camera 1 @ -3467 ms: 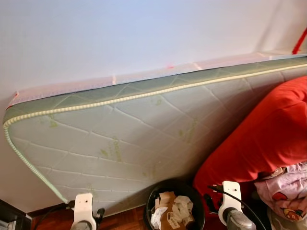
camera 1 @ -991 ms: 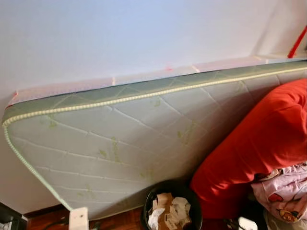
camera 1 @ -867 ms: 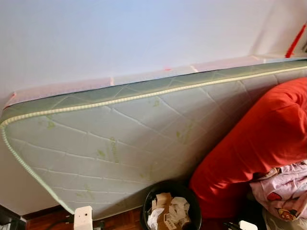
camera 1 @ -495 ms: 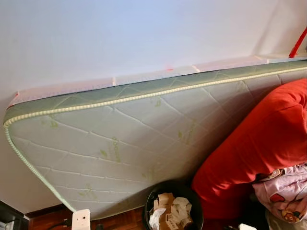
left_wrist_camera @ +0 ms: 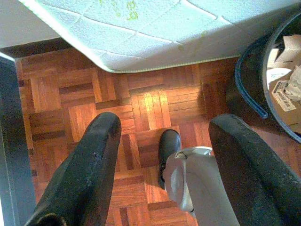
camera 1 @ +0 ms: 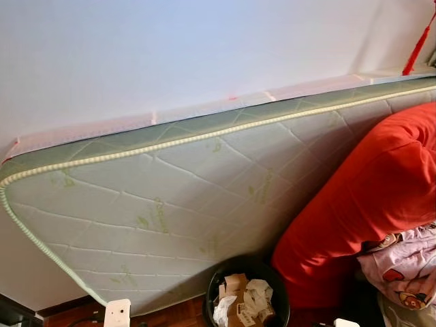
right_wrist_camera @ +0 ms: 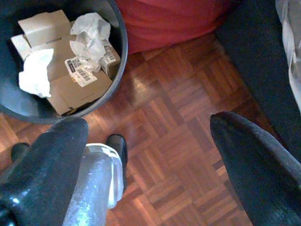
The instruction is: Clean up the room
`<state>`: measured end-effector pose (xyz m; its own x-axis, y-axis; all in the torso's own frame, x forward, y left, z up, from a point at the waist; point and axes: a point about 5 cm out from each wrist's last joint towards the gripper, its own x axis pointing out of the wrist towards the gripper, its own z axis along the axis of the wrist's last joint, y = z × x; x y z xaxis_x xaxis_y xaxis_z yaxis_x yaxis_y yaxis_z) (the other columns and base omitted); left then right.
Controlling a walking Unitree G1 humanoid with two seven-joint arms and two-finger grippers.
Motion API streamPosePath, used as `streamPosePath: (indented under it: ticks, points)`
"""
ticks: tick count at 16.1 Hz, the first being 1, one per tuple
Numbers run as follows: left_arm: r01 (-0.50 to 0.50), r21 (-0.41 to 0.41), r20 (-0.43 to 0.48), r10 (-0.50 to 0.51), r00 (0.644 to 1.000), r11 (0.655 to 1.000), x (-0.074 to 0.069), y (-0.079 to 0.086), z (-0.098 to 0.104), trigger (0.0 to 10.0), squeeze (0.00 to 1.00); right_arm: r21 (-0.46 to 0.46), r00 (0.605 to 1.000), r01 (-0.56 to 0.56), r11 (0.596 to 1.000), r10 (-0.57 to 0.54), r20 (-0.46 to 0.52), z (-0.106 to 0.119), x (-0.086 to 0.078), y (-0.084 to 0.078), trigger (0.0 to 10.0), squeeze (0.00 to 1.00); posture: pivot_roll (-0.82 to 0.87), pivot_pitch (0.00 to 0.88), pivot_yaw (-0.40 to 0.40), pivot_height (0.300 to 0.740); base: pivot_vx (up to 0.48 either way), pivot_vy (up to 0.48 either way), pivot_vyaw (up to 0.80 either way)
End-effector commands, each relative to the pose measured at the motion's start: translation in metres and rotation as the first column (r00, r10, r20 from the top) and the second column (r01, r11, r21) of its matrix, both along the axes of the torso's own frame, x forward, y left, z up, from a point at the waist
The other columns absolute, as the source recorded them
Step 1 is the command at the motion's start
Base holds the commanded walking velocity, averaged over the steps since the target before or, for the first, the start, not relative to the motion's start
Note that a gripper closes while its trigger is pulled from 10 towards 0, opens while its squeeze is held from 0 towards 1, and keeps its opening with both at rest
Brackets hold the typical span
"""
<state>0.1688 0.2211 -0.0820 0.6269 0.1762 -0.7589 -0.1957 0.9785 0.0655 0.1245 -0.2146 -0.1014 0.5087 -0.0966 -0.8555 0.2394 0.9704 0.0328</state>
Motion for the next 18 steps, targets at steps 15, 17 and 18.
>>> streamPosePath:
  ticks: [15, 17, 18]
  points:
    - [0.008, 0.010, -0.063, -0.007, 0.998, 1.000, -0.018, 0.003, -0.007, 10.0, 0.00, -0.004, 1.000, -0.013, 1.000, 0.013, -0.026, -0.002, -0.009, -0.002, 10.0, 0.00, 0.12, 0.000, -0.041, 0.740, -0.099, 0.000, 0.00]
    - [-0.001, 0.007, -0.060, 0.002, 0.998, 1.000, -0.018, 0.003, -0.007, 10.0, 0.00, -0.005, 1.000, -0.012, 1.000, 0.012, -0.025, -0.002, -0.009, -0.003, 10.0, 0.00, 0.13, 0.000, -0.043, 0.740, -0.244, 0.000, 0.00]
    - [-0.007, 0.007, -0.060, 0.007, 0.998, 1.000, -0.019, 0.004, -0.007, 10.0, 0.00, -0.005, 1.000, -0.013, 1.000, 0.013, -0.025, -0.002, -0.009, -0.003, 10.0, 0.00, 0.13, 0.000, -0.045, 0.740, -0.247, 0.000, 0.00]
